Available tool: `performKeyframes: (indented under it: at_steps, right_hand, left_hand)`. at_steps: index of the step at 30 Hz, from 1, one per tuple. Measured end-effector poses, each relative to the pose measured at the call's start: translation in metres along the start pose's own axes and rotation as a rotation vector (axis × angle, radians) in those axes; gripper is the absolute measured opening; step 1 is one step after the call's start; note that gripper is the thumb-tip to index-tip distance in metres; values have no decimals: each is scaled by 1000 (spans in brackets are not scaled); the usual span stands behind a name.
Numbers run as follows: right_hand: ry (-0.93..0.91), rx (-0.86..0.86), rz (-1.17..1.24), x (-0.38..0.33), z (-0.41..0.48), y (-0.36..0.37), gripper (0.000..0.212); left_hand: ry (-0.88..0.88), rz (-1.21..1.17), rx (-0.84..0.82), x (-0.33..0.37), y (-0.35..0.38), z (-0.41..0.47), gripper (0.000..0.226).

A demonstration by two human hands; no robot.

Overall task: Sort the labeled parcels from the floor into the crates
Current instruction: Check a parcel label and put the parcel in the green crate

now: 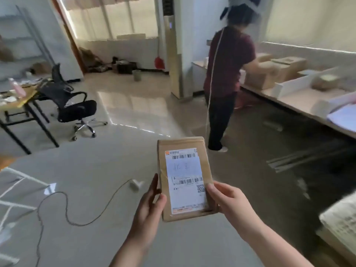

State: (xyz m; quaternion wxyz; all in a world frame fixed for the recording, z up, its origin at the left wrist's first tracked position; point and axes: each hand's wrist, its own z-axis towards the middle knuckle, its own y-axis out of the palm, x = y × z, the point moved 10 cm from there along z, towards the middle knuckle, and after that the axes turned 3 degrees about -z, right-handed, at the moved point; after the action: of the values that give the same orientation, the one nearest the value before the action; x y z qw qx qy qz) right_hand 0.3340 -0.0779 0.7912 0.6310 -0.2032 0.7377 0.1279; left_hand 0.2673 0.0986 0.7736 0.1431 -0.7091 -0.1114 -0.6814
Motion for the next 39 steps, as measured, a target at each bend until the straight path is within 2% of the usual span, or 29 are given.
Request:
performKeyframes:
  at_steps: [4, 8, 12, 15, 21, 26, 30, 35, 39]
  right_hand:
    - [16, 266, 74, 23, -49, -142, 25]
    - [71, 543, 102, 54, -120, -292, 24]
    - [107, 833, 136, 75, -210, -424, 20]
    - [108, 978, 174, 86, -270, -489, 19]
    - [217, 1252, 226, 136, -353, -572, 19]
    - [280, 1437, 239, 164, -391, -636, 20]
    - [344, 1564, 303, 188, -421, -683, 42]
    - [378, 1700, 344, 215, -469, -741, 33]
    - [466, 1738, 363, 253, -514, -802, 37]
  left_hand:
    - [22, -59, -229, 4, 151, 16, 80]
    - [3, -76, -469, 2, 327, 3, 53]
    - [-42, -127, -725, 4, 494, -33, 55]
    - [-49, -139, -903, 11, 593, -69, 47]
    - [-186, -111, -1159, -7, 731, -119, 30]
    - [-192, -12, -1372, -14, 827, -146, 39]
    - [-133, 101, -1521, -20, 901, -166, 38]
    - [-144, 216, -1641, -35, 989, -205, 42]
    - [-203, 309, -1670, -57, 1061, -242, 45]
